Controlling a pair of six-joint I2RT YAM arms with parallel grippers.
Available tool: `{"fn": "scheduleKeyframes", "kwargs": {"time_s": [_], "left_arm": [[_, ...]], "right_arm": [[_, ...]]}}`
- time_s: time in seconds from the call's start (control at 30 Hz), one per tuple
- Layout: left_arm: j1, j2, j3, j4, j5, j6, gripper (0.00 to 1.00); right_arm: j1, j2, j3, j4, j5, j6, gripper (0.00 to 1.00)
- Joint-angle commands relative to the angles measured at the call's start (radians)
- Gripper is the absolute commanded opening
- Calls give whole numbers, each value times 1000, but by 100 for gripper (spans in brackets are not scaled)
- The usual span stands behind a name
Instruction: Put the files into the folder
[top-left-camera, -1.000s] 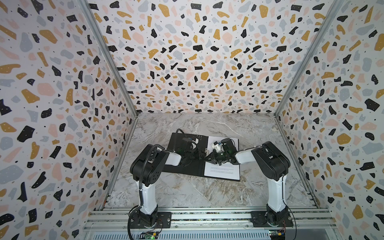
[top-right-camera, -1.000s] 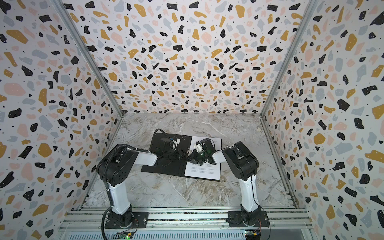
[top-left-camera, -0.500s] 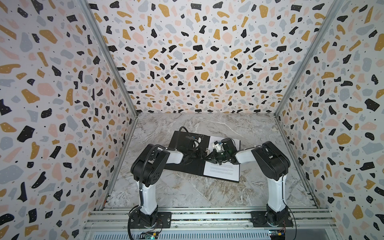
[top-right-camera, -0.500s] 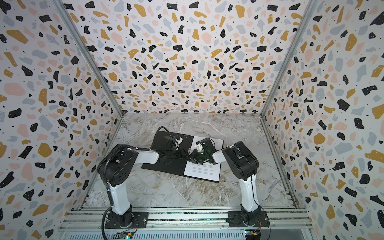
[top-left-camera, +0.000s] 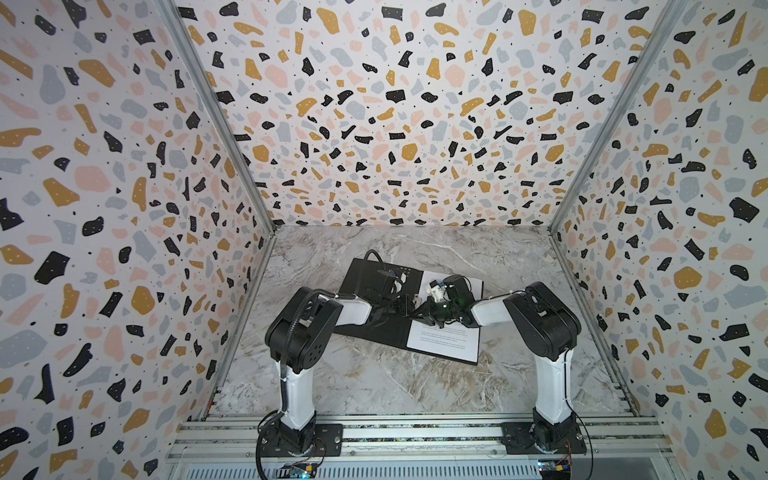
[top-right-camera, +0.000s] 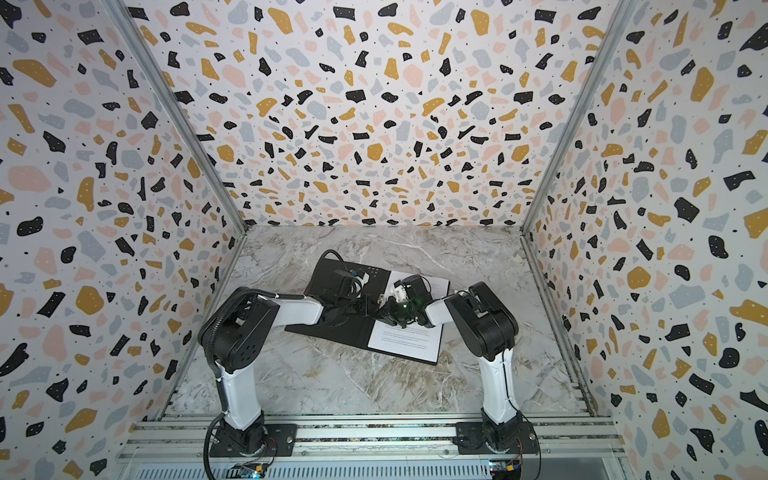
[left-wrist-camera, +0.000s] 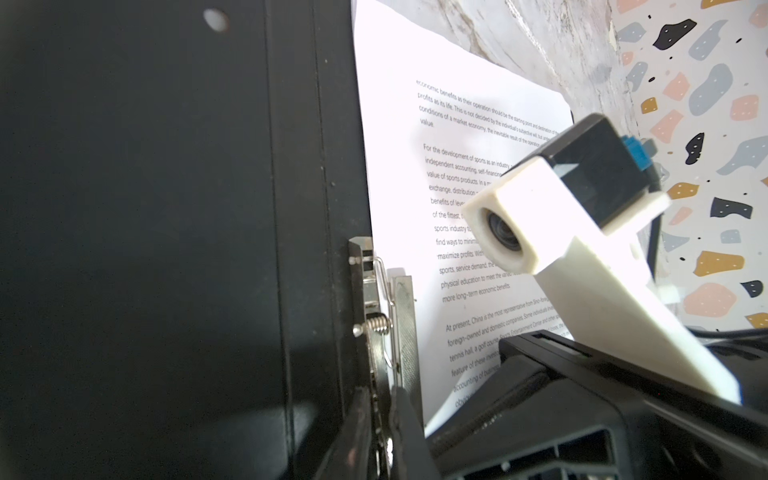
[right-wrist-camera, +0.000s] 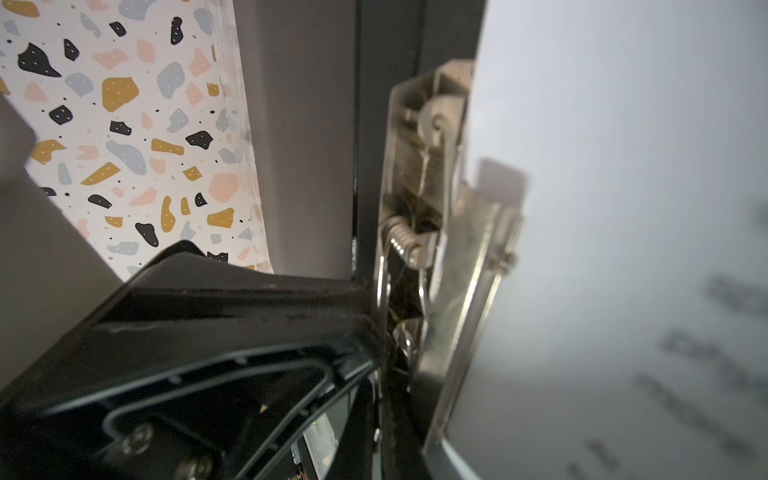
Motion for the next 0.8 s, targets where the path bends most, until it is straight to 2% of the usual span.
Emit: {"fn": "scheduleKeyframes", "kwargs": {"time_s": [0.0,0.07,0.3,0.63,0.77], "left_arm": [[-24,106,-23,-164,-123,26,11],[-24,114,-23,-162,-120,25,11],[-25,130,-33,-142,-110,12,10],[-24,149,-40,-127,-106,6,10],[-25,153,-40,-126,-103,5,10]], "right_arm": [[11,99,-48,-238,139,-28,9],[11,92,-46,-237,140,-26,13],[12,76,-41,-226,138,-11,15],[9,44,-52,-167,113,38,26],[5,36,-46,-157,106,50,26]]}}
